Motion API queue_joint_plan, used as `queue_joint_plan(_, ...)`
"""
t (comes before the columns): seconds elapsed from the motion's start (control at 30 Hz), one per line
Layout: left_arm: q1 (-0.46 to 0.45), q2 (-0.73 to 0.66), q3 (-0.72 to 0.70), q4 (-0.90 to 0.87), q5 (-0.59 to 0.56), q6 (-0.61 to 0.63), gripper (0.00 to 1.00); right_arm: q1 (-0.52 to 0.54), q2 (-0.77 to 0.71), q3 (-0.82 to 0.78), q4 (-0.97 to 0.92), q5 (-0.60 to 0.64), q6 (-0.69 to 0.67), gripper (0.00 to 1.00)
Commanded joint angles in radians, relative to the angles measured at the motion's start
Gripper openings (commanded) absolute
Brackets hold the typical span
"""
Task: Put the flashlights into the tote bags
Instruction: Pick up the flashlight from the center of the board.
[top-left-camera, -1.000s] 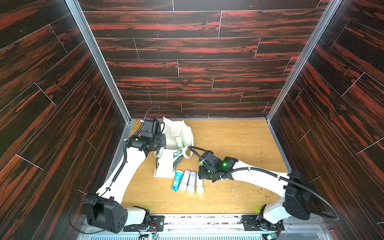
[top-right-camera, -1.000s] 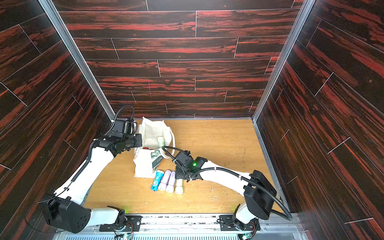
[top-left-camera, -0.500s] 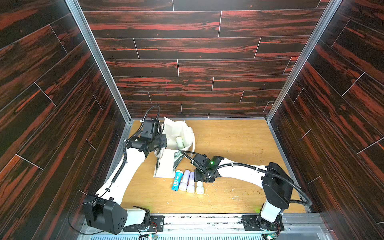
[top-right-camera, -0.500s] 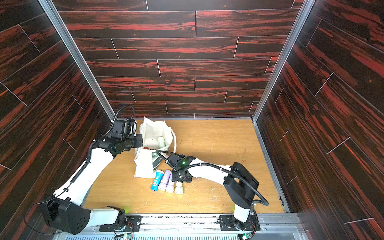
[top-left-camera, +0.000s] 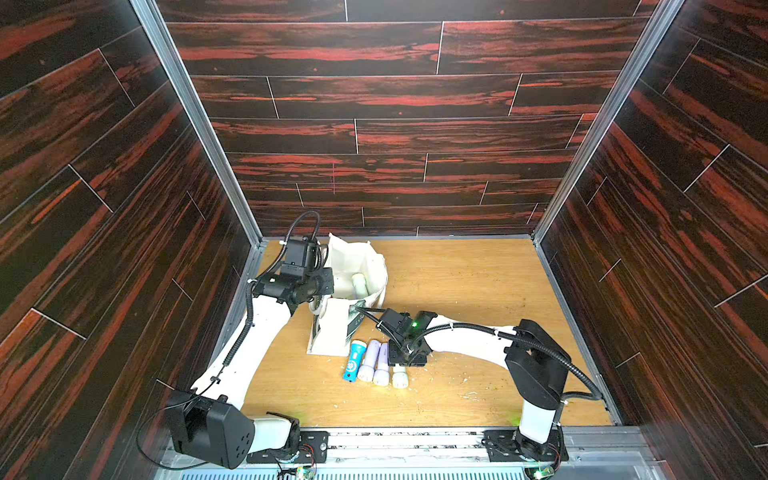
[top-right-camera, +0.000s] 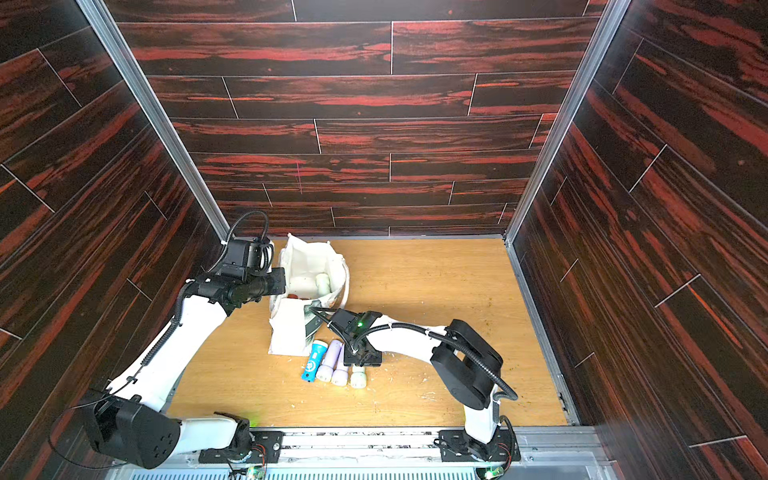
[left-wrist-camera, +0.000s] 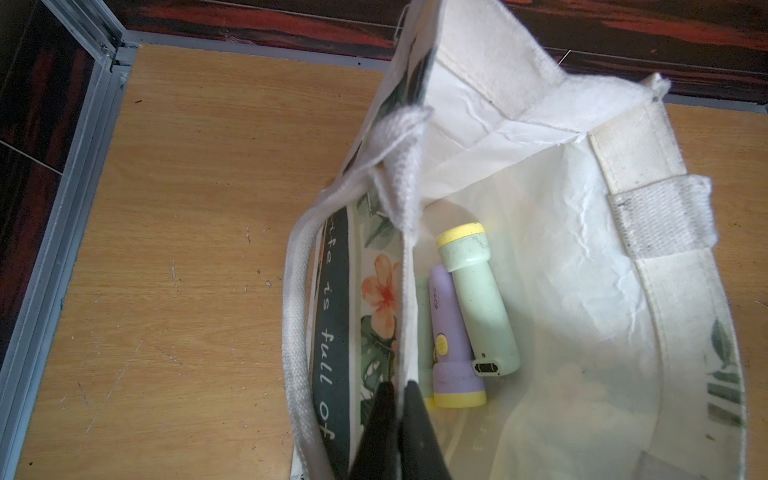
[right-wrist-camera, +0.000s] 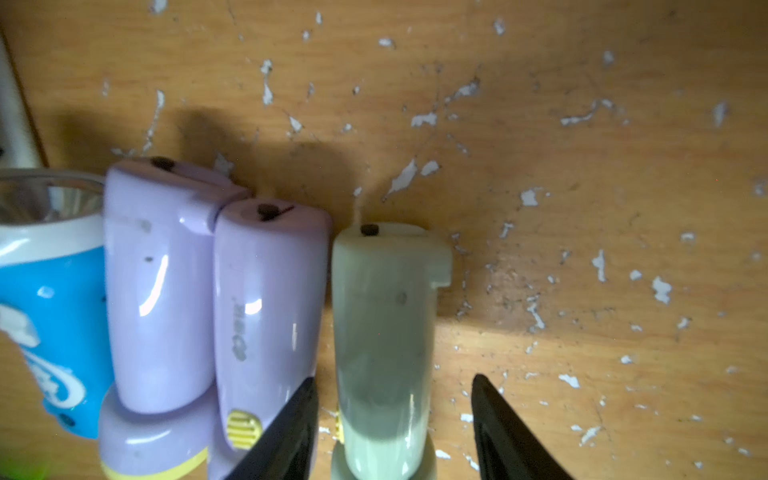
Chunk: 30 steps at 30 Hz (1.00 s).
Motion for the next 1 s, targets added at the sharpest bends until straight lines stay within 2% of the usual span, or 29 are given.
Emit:
queue_joint_plan(0.0, 0.003, -0.031, -0.024, -0.008, 0.008, 0.007, 0.00, 0.005, 0.045, 0.026, -0.034, -0.002, 0.000, 0.60)
queue_joint_plan(0.43, 0.003, -0.033, -0.029, -0.002, 0.028, 0.004, 0.00, 0.006, 0.108, 0.058, -0.111, 0.051, 0.003, 0.56)
queue_joint_plan(0.97, 0.003, -0.031, -0.033, 0.001, 0.039, 0.006, 0.00, 0.006, 0.150, 0.063, -0.094, 0.030, -0.008, 0.50)
